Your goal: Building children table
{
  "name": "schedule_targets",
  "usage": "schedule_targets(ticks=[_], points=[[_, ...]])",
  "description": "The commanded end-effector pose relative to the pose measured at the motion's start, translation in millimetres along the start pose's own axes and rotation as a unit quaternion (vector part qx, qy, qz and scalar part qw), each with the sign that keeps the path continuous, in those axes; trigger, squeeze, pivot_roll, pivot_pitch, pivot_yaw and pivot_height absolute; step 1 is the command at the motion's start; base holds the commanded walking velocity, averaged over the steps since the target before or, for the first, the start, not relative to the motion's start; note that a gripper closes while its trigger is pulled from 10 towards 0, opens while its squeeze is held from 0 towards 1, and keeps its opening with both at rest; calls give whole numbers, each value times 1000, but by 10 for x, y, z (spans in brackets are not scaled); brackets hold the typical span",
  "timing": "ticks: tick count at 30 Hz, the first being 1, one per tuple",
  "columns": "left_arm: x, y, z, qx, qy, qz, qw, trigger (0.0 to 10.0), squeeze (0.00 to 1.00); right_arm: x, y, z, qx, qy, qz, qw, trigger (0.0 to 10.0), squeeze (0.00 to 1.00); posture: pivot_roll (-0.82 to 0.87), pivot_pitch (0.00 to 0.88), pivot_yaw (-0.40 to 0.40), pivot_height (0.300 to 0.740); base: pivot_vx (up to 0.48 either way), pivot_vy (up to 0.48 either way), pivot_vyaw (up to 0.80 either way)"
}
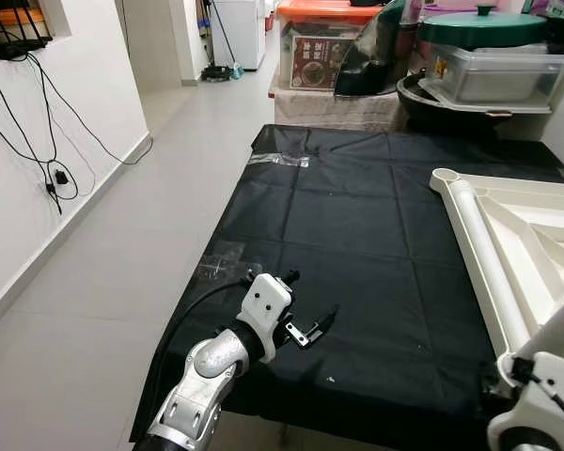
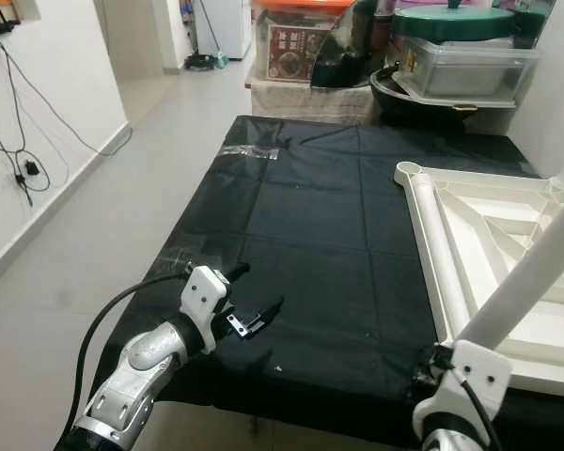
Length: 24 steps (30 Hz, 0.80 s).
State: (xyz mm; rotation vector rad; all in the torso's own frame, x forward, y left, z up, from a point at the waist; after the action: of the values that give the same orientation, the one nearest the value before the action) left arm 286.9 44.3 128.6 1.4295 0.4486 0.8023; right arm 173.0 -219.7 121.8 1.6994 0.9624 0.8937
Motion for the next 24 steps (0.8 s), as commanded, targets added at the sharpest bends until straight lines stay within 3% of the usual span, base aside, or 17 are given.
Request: schedule_targets(ticks=[1,6,9,12,13,15,19,23,24], points=[[-4,-37,-8,9,-3,-6,1000,10000,0,292,71,49,-5,104,22,994,10000,0,4,0,-29,740,0,0,0],[-10,-31,-11,8,-3,-5,1000,10000,0,502,191,140,-29,153,38,987,10000,0,12,0,-31,740,0,0,0],[-15,-23,-12,7,-3,-5,1000,10000,0,619,317,276,-59,158,42,985,10000,0,18,0,-35,740,0,0,0],[-32,2,-21,4,-4,-5,1000,10000,0,676,526,647,-105,89,10,990,10000,0,26,0,-43,740,0,0,0],[-32,2,-21,4,-4,-5,1000,10000,0,676,526,647,-105,89,10,990,10000,0,26,0,-43,740,0,0,0],[-36,26,-26,0,-3,-5,1000,10000,0,730,649,879,-118,55,10,991,10000,0,33,0,-48,740,0,0,0],[-48,47,-39,-2,-2,-5,1000,10000,0,797,727,1034,-115,49,20,992,10000,0,44,0,-55,740,0,0,0],[-95,41,-68,6,-6,-3,1000,10000,0,750,857,1298,-116,-13,17,993,10000,0,57,0,-66,740,0,0,0],[-95,41,-68,6,-6,-3,1000,10000,0,750,857,1298,-116,-13,17,993,10000,0,57,0,-66,740,0,0,0]])
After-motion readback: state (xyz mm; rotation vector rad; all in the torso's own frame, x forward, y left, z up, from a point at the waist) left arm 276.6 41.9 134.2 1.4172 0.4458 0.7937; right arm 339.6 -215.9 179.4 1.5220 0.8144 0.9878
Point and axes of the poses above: a point about 5 cm out from each wrist's last joint towards the gripper, its own z axis pointing out of the wrist towards the gripper, its own y axis along the axis of the wrist's last joint, x = y × z, the point moved 1 cm from there along z, pointing out of the wrist towards the gripper, and after that the axes turned 4 degrees about z, right-handed, at the moved point
